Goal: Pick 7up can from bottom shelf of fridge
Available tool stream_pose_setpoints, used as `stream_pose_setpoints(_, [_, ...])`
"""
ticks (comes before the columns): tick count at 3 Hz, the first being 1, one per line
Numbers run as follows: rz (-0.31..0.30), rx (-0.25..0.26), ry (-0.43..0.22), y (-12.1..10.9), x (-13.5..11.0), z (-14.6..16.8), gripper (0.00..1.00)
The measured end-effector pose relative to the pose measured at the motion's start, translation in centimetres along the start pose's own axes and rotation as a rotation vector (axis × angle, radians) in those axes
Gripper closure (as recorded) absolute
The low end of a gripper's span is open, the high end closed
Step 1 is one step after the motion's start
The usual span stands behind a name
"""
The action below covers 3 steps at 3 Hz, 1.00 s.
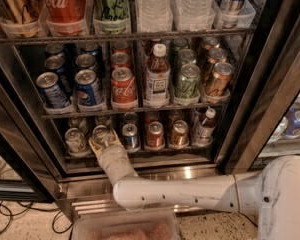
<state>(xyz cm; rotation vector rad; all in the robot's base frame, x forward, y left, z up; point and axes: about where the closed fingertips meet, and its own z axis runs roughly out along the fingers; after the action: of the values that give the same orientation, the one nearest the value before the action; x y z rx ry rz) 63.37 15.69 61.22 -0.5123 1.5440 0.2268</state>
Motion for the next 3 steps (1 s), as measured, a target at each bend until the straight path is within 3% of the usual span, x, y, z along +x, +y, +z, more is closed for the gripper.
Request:
stream_pose_setpoints(1, [0.011,-0.006,-0.006,0.0,-0.1,0.3,0.97])
stream_pose_setpoints(3, [-0.02,-0.053,-0.057,0.7,-3.0,0.0,1.0])
